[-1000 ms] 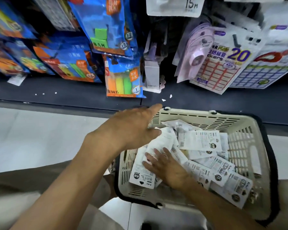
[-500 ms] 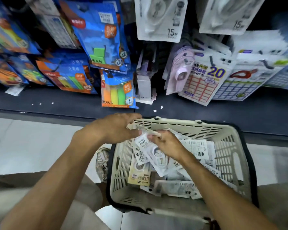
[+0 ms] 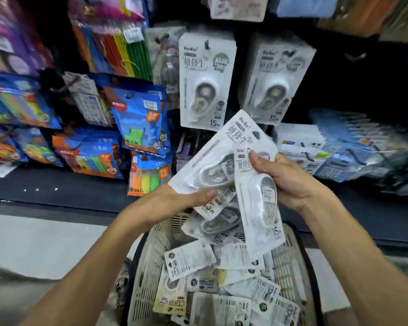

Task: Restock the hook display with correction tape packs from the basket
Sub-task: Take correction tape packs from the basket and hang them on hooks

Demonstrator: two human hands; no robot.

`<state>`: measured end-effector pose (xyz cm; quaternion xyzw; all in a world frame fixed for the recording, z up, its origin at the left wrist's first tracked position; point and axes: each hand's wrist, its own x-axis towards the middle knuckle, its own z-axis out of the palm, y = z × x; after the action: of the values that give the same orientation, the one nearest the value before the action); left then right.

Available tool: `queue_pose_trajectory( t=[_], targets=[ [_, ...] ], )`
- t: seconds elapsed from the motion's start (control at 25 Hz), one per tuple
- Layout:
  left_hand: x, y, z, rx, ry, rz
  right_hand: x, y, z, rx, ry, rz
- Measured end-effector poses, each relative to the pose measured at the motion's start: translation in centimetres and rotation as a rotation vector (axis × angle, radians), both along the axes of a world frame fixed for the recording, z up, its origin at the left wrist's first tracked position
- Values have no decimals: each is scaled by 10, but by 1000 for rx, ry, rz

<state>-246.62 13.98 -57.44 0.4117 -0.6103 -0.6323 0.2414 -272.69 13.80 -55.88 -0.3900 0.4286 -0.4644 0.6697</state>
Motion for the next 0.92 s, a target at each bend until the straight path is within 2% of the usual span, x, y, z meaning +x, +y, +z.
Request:
queue_pose_trajectory(
  t=[0.12, 0.36, 0.52, 0.8, 0.92],
  targets=[
    [-17, 0, 27, 216, 260, -7, -9, 2, 33, -36, 77, -35],
    [-66, 16, 54, 368, 356, 4, -30, 15, 47, -51, 58, -231],
    [-95, 24, 45, 251, 243, 299, -30, 20, 46, -25, 55, -384],
    [-84, 5, 66, -5, 183, 429, -39, 6, 54, -19, 165, -600],
    [-47, -10, 87, -191, 150, 546, -49, -4, 68, -176, 270, -639]
  ],
)
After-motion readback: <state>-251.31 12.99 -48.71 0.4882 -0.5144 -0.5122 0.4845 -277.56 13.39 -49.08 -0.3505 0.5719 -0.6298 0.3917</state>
